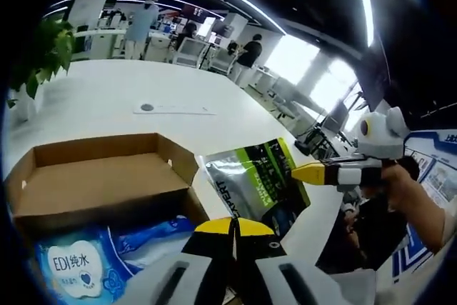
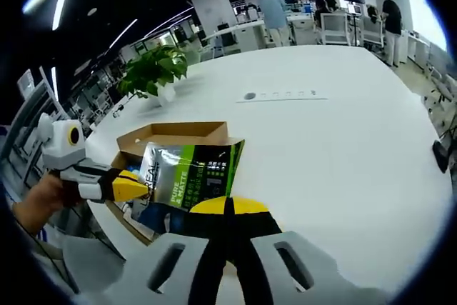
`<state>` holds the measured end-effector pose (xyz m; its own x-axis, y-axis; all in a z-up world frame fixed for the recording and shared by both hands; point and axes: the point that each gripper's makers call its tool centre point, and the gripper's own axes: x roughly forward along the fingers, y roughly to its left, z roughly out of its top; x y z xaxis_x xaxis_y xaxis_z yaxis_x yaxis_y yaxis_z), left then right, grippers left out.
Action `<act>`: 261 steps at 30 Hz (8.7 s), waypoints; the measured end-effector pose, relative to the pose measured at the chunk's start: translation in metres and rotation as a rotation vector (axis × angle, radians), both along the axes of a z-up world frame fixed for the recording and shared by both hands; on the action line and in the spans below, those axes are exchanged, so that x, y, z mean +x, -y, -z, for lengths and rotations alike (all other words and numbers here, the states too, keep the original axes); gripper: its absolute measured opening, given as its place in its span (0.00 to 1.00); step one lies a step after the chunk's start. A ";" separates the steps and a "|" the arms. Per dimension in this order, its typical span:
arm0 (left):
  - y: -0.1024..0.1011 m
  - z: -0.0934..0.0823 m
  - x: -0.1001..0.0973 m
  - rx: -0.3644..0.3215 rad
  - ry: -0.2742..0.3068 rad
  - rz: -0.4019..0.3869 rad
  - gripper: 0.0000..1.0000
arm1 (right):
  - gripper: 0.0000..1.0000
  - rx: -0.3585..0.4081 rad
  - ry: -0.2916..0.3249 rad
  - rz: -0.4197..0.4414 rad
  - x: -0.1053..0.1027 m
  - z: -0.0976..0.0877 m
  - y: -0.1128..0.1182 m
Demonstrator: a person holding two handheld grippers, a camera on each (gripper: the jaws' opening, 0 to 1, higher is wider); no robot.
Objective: Operate the shoe box by opening the lid, removing the specified soft item, and placing it in the target area until the item is outside and the box remains undamaged.
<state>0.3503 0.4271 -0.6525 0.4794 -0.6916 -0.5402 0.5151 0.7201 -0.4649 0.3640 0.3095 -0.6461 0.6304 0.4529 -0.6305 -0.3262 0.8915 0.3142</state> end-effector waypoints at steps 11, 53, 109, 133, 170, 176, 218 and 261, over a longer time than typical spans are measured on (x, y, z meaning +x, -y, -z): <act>0.022 0.008 0.011 0.016 -0.015 0.033 0.00 | 0.00 -0.019 -0.018 0.028 0.008 0.010 0.021; 0.059 0.078 0.057 0.120 -0.310 -0.104 0.00 | 0.00 -0.133 -0.111 0.072 0.058 0.094 0.053; 0.060 0.131 0.064 0.827 0.107 0.484 0.11 | 0.00 -0.095 -0.142 0.097 0.068 0.135 0.051; 0.070 0.098 0.049 0.700 0.142 0.465 0.25 | 0.10 -0.175 -0.080 0.066 0.065 0.129 0.059; 0.016 0.019 0.023 0.363 0.128 0.237 0.45 | 0.37 -0.128 0.069 -0.056 0.021 0.041 0.012; -0.003 0.016 0.020 0.341 0.113 0.199 0.48 | 0.39 -0.108 0.077 -0.086 0.012 0.032 -0.003; -0.174 0.020 -0.020 0.314 0.113 -0.020 0.61 | 0.33 0.042 0.076 -0.361 -0.029 0.022 -0.162; -0.236 0.019 -0.050 0.271 0.171 -0.115 0.77 | 0.24 -0.010 -0.014 -0.547 0.000 0.076 -0.250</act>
<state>0.3001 0.6628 -0.6711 0.6454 -0.4702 -0.6020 0.4775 0.8635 -0.1626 0.3636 0.5598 -0.7221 0.2961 0.7065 -0.6428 -0.7391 0.5958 0.3143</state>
